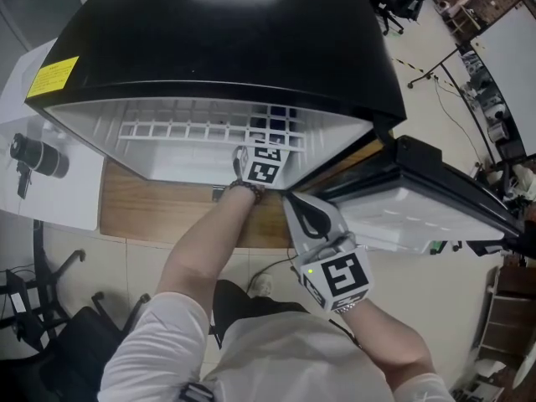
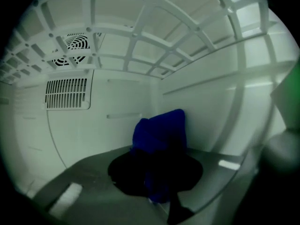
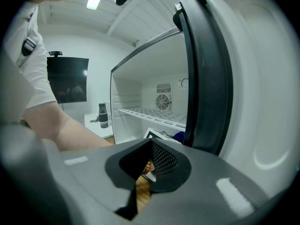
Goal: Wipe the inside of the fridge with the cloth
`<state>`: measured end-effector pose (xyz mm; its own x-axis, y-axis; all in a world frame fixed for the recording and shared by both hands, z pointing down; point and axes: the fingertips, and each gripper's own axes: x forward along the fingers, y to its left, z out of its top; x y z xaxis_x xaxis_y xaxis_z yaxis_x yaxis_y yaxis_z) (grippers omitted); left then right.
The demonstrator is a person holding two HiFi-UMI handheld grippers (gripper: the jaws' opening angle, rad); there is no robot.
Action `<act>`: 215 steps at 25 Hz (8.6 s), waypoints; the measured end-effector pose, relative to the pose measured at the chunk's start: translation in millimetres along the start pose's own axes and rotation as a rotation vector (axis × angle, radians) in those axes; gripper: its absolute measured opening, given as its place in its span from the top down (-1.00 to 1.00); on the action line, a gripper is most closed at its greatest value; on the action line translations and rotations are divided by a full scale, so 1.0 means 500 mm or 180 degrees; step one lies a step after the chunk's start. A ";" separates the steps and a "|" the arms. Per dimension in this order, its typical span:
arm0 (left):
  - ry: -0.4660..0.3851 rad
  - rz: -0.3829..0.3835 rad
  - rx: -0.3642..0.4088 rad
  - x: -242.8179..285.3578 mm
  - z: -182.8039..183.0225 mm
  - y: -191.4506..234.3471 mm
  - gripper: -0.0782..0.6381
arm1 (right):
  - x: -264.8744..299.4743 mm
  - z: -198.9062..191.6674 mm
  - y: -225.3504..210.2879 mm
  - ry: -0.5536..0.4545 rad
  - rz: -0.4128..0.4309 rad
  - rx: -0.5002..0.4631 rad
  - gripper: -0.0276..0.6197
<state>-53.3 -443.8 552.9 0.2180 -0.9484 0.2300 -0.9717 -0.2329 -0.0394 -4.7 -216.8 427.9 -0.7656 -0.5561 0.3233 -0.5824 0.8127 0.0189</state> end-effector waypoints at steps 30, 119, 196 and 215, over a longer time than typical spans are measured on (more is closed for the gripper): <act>0.0044 0.0262 -0.0059 -0.249 -0.012 0.008 0.64 | -0.068 0.009 0.070 -0.0029 0.0055 -0.0177 0.86; 0.0745 -0.1088 -0.0021 -0.428 0.008 -0.404 0.33 | -0.316 0.224 -0.121 -0.0481 -0.1485 -0.0092 0.78; 0.0900 -0.0608 -0.0195 -0.397 -0.019 -0.400 0.54 | -0.717 0.069 -0.498 -0.0261 -0.2865 0.0621 0.79; 0.0923 -0.0741 -0.0197 -0.399 -0.023 -0.405 0.54 | -0.436 0.081 -0.226 -0.0277 -0.1727 0.0532 0.79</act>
<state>98.7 -204.9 526.2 0.4075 -0.7693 0.4921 -0.9048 -0.4132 0.1032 216.9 -194.5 317.2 -0.3605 -0.9040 0.2298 -0.9281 0.3722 0.0081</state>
